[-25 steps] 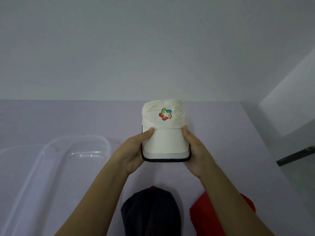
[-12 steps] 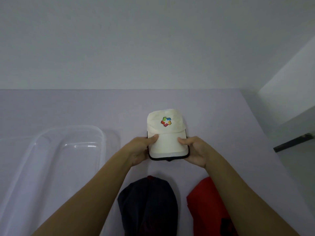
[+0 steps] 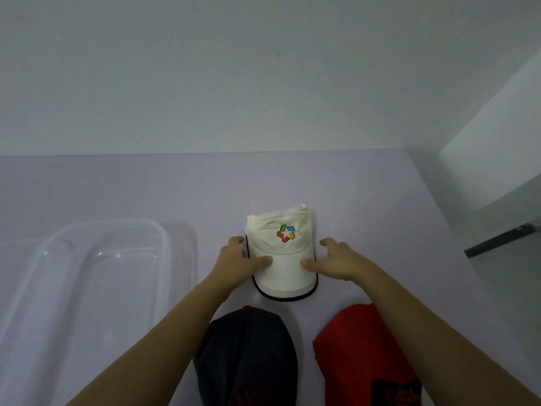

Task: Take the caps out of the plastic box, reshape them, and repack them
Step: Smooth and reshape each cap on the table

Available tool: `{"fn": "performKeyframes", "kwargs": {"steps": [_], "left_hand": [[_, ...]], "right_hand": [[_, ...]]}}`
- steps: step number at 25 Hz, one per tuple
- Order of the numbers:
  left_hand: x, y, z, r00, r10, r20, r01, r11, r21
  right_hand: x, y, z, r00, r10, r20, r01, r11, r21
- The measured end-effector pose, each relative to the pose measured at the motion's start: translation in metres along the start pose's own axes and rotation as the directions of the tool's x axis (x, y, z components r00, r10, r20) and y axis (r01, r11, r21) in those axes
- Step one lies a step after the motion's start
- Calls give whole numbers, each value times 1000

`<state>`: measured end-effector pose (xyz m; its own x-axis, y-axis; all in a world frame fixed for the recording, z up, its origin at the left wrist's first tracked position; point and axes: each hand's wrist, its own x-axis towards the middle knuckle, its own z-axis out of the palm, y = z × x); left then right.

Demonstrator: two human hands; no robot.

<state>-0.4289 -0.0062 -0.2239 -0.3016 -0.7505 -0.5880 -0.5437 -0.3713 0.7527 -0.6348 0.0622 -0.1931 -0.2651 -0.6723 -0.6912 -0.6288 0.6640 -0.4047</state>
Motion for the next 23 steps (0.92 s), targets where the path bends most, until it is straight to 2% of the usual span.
{"fn": "performKeyframes", "kwargs": {"steps": [2,4,6,8,11,13,16,18,20,23], "left_hand": [[-2,9,-8,980,105,-170,-112,993,-29],[-2,18,-20,939,243,-242,-258,965,-33],[-1,21,-26,934,338,-114,-342,940,-16],[2,19,-28,932,362,19,-361,932,-31],[11,22,-28,928,369,57,-360,924,-128],[17,23,-31,926,372,58,-365,925,-110],[25,21,-39,914,405,24,-403,899,173],[28,23,-44,901,433,16,-420,863,280],[27,28,-45,894,447,33,-435,849,300],[25,38,-40,885,458,84,-457,821,342]], "right_hand": [[2,4,-13,991,-94,-96,94,996,-3],[7,6,-24,922,-293,-251,308,951,19],[12,2,-26,839,-433,-328,478,876,66],[19,-2,-16,805,-507,-309,563,817,125],[29,-5,-8,819,-506,-272,571,768,289],[31,-6,-12,829,-507,-237,560,763,324],[32,-3,-21,793,-563,-233,597,794,115],[34,-1,-26,781,-578,-235,601,799,32],[35,-2,-28,790,-567,-234,593,803,53],[33,-10,-27,825,-527,-205,561,807,183]]}}
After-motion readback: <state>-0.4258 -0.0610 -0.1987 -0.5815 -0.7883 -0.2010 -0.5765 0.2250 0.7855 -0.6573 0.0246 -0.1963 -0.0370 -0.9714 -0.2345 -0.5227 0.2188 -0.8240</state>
